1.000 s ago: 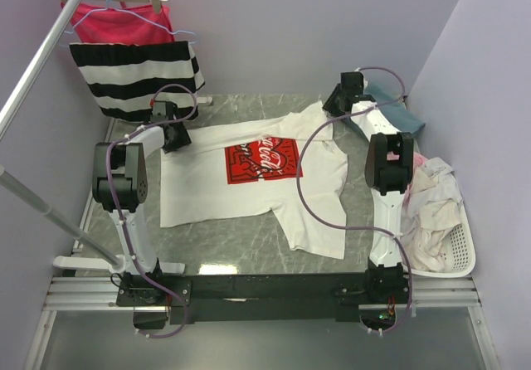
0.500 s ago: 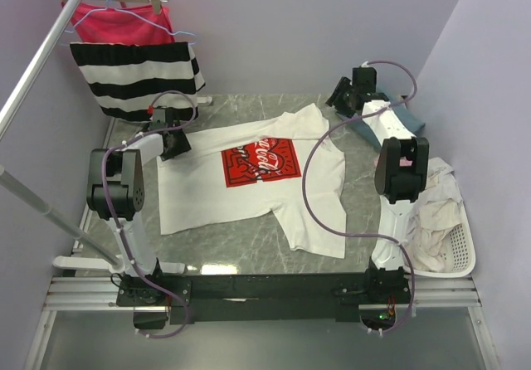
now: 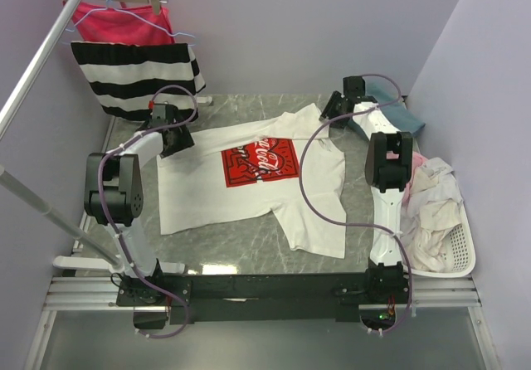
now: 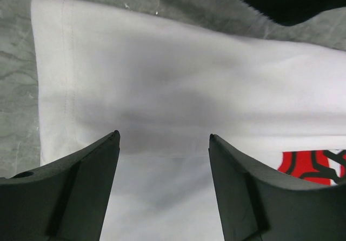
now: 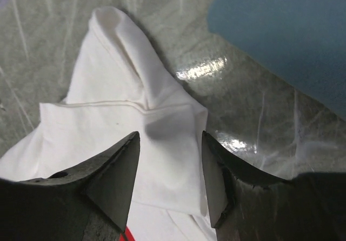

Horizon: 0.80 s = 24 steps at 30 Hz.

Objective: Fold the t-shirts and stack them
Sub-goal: Fold the flattened tshirt in 1/3 of the way

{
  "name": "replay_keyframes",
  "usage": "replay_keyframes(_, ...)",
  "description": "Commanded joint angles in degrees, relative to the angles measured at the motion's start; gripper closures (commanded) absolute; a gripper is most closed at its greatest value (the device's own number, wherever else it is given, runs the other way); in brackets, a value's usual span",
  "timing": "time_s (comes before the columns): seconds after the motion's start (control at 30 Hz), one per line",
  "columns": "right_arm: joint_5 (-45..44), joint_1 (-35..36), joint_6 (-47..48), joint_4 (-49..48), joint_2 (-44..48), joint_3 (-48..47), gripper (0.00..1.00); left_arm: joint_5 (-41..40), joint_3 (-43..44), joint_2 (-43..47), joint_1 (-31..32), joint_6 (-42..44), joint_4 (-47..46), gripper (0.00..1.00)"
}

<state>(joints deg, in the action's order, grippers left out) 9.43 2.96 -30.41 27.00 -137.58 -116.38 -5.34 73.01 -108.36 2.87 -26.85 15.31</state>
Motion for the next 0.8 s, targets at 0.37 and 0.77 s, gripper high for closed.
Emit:
replay_keyframes(0.37, 0.2, -0.7, 0.7, -2.3, 2.4, 2.3, 0.84, 2.2, 1.3, 2.5, 0.2, -0.6, -0.8, 0.28)
replay_keyframes(0.77, 0.3, -0.6, 2.5, -7.1, 14.0, 13.2, 1.00, 2.2, 0.7, 2.8, 0.2, -0.7, -1.1, 0.28)
